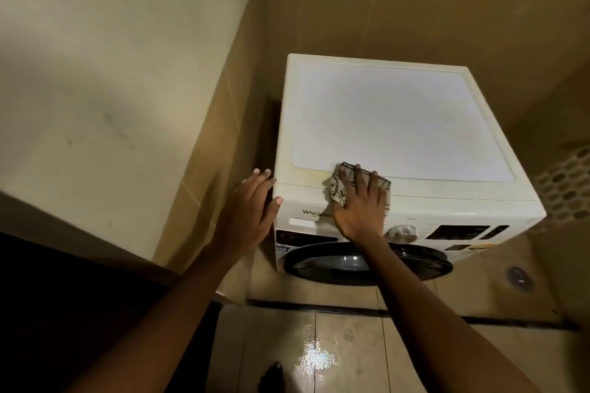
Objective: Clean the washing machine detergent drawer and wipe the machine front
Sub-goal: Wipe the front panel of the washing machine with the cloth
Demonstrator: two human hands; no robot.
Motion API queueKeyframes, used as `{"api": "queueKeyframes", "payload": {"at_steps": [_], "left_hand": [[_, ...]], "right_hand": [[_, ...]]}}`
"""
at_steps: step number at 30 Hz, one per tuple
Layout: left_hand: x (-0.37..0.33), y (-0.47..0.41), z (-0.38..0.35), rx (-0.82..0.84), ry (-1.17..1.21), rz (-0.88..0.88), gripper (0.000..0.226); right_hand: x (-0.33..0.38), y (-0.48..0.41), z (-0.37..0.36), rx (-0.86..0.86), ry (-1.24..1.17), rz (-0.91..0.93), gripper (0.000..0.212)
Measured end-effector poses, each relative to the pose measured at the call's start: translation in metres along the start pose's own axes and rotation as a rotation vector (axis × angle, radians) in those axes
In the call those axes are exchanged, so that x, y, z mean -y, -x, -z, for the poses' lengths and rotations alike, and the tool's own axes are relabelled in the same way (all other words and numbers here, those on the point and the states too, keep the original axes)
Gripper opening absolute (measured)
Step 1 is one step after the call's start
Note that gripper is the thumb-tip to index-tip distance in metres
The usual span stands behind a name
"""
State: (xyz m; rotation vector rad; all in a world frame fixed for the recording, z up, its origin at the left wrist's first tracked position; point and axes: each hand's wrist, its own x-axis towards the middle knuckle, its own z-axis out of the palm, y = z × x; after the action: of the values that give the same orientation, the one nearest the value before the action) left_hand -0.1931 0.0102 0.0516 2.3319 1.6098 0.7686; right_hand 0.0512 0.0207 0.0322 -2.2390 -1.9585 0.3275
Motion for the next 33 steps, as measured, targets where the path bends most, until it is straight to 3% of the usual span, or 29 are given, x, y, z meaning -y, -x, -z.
{"api": "queueKeyframes", "payload": {"at_steps": [6,10,12,15,19,23,27,30,33], "left_hand": [[0.007,0.008,0.000,-0.135,0.099,0.116,0.047],[0.018,0.006,-0.003,-0.149,0.104,0.136,0.046],[0.022,0.003,-0.005,-0.142,0.109,0.129,0.046],[0.018,-0.006,-0.006,-0.107,0.146,0.139,0.049],[0.010,-0.022,-0.013,-0.010,0.277,0.139,0.051],[0.009,-0.040,-0.028,0.036,0.452,0.165,0.037],[0.012,-0.060,-0.043,0.032,0.661,0.155,0.027],[0.024,-0.069,-0.055,-0.091,0.877,0.167,0.038],[0.041,-0.074,-0.072,-0.186,1.024,0.050,0.049]], "right_hand": [[0.093,-0.015,-0.015,0.093,0.123,0.310,0.070],[0.079,0.012,-0.021,0.099,0.177,0.546,0.072],[0.049,0.025,-0.018,0.083,0.178,0.521,0.071],[0.006,0.028,-0.002,0.019,0.123,0.318,0.075],[0.000,0.008,0.011,-0.061,0.021,0.121,0.074],[0.015,-0.009,-0.002,-0.097,0.021,0.128,0.074],[0.009,-0.007,-0.013,-0.241,0.024,0.172,0.071],[0.004,-0.006,-0.024,-0.376,0.047,0.209,0.067],[0.005,-0.008,-0.036,-0.518,0.051,0.214,0.064]]}}
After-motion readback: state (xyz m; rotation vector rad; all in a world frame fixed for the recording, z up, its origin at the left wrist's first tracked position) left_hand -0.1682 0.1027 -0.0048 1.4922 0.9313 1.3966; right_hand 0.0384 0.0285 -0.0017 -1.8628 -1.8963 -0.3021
